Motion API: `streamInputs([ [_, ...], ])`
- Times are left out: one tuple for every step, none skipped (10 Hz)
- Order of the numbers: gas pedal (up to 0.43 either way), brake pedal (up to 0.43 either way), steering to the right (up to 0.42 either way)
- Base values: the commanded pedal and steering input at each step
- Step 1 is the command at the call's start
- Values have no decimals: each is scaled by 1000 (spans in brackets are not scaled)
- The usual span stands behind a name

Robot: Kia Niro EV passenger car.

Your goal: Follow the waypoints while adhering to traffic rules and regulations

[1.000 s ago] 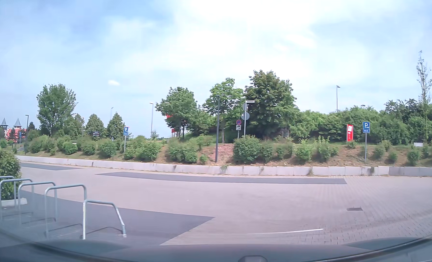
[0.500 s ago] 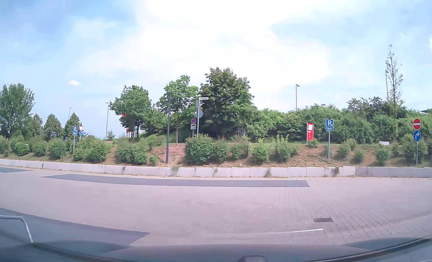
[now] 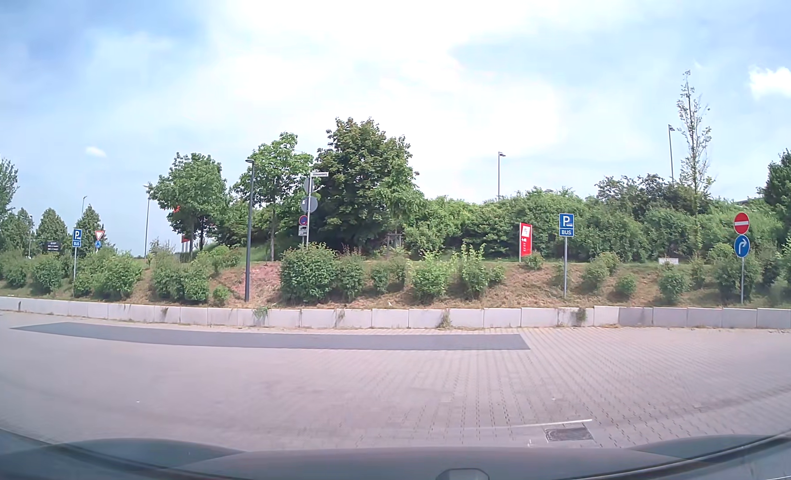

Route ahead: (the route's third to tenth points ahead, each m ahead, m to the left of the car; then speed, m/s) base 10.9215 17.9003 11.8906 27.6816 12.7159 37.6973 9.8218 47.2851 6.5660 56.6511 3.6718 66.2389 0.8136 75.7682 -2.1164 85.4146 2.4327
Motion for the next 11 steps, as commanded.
streamInputs([
  [28,0,16],
  [47,0,-55],
  [59,0,-126],
  [87,0,-171],
  [98,0,-236],
  [98,0,-295],
  [98,0,-337],
  [110,0,-371],
  [110,0,-400],
  [110,0,-422],
  [110,0,-455],
])
